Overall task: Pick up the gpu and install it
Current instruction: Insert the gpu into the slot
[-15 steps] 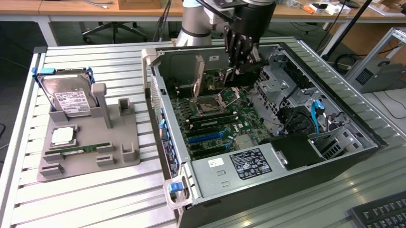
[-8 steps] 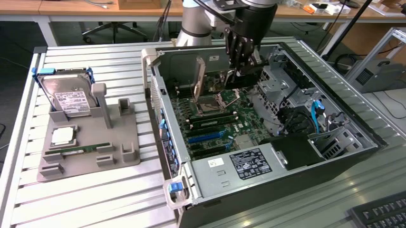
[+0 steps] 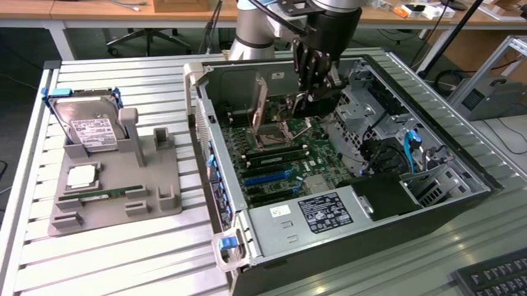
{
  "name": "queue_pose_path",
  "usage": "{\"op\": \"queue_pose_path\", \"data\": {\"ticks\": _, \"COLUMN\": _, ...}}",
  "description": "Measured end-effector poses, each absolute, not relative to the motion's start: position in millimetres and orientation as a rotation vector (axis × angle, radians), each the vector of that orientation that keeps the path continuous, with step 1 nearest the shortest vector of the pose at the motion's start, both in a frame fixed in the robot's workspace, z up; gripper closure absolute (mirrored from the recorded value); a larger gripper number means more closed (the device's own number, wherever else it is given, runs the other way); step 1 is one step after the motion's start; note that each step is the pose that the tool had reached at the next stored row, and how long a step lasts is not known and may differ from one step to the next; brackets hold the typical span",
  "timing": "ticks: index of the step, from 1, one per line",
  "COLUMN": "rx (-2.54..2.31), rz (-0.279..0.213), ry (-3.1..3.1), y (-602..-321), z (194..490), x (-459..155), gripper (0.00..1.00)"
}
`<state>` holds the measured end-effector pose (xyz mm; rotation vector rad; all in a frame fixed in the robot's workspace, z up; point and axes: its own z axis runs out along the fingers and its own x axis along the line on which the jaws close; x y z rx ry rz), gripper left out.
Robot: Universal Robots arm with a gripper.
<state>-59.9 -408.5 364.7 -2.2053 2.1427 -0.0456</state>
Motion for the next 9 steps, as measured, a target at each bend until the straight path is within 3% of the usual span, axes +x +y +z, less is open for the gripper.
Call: {"op": "queue_pose_path", "data": {"ticks": 9, "rx": -2.205, "rz": -0.046, "ry": 2.143, "y": -411.1, "z": 364.0, "x": -59.9, "gripper": 0.73}}
